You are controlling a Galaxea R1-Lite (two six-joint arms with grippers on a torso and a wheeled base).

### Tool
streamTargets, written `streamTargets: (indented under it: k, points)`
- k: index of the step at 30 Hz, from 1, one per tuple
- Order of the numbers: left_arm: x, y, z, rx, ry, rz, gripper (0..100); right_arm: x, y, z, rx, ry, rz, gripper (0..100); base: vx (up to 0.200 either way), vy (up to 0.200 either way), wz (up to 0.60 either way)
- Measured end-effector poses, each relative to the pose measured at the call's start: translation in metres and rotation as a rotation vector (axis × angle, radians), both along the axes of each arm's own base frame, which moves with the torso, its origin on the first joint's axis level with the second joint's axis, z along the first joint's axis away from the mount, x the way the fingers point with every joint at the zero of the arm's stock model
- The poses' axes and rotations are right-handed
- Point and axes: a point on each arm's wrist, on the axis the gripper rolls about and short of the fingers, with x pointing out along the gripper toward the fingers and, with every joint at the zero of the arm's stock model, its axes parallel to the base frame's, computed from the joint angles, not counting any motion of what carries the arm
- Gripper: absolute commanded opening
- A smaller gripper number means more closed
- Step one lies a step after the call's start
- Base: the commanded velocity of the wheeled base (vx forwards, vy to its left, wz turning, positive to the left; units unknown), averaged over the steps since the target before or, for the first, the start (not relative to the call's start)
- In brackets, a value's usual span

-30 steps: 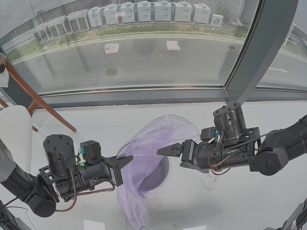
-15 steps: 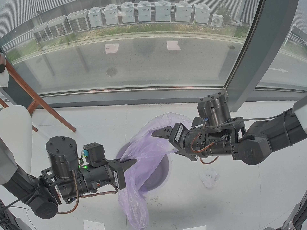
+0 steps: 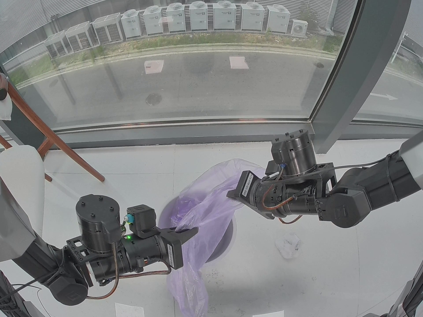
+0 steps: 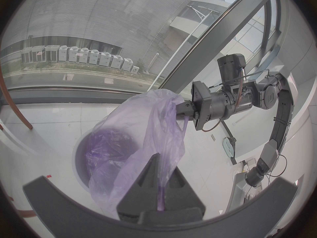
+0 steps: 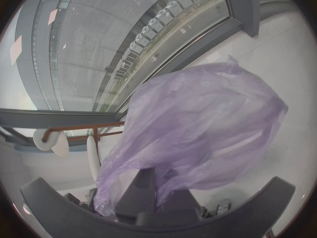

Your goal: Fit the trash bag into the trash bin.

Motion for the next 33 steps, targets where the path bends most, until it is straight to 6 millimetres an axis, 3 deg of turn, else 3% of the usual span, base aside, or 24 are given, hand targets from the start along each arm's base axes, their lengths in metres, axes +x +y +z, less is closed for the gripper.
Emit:
streamTargets:
  k: [2,3,14,22,33]
  points:
    - [0.002,-0.002,0.0,-0.003,-0.004,0.0,0,0.001,-0.004,-0.002,-0.049,-0.034,0.03,0,0.0,0.0,0.0]
    - [0.003,-0.002,-0.001,-0.004,-0.006,0.0,100,0.001,-0.006,-0.003,-0.07,-0.05,0.043,0,0.0,0.0,0.0]
    - [0.017,-0.012,-0.001,-0.059,-0.08,0.038,100,0.003,-0.017,-0.005,-0.123,-0.081,0.059,0,0.0,0.0,0.0]
    - [0.027,-0.016,-0.016,-0.043,-0.085,0.108,100,-0.003,-0.014,-0.005,-0.123,-0.079,0.074,0,0.0,0.0,0.0]
    - [0.019,-0.01,-0.008,-0.086,-0.068,0.121,100,-0.008,-0.021,-0.011,-0.144,-0.057,0.073,0,0.0,0.0,0.0]
